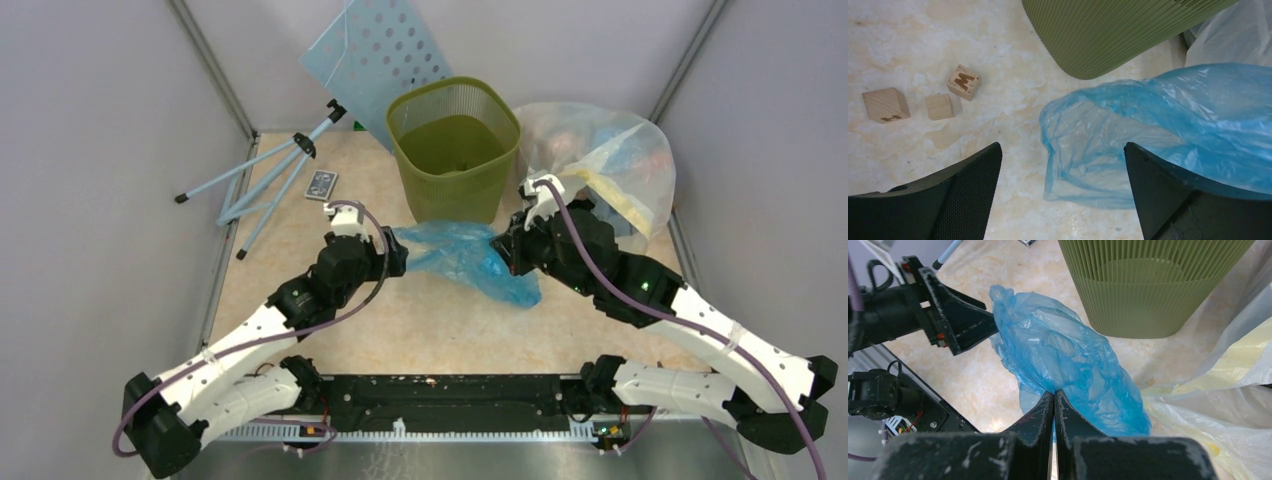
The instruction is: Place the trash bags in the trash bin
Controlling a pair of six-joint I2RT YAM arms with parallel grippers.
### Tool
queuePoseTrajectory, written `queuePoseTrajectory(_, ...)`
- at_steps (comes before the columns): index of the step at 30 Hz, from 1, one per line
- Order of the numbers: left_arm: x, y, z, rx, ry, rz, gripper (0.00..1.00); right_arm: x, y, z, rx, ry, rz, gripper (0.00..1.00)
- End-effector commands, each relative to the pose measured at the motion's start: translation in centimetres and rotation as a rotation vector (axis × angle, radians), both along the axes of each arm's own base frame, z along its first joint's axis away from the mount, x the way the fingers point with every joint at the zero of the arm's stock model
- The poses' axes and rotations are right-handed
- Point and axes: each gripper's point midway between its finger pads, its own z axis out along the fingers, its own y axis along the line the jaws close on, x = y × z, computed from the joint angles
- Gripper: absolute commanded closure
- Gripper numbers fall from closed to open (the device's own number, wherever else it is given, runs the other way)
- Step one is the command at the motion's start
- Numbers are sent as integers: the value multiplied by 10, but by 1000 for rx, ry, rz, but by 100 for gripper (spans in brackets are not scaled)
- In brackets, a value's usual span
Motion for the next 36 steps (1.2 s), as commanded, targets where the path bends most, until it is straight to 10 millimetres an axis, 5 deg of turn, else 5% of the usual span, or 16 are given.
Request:
queuePoseTrajectory(1,14,-4,11,-21,-2,47,4,-2,2,10,38,-31,31,100)
queuePoseTrajectory(6,22,-10,-12,-95,53,10,17,-3,2,12,35,-35,43,100)
queuePoseTrajectory(9,23,-10,-26,-200,84,-39,51,-6,3,11,30,-38,63,100)
queuePoseTrajectory(13,30,4,-11,-240,13,-34,100,-16,8,3,9,-17,132,61)
queuePoseTrajectory(18,25,-5,32,-231,-91,-146,100,-20,12,-7,-23,3,176,37)
queuePoseTrajectory(23,10,-29,61,-273,-105,-313,100,-33,39,-21,-98,60,351,18)
queuePoseTrajectory(36,-10,-35,82,-233,-140,-443,100,42,21,-32,-224,-32,47,22)
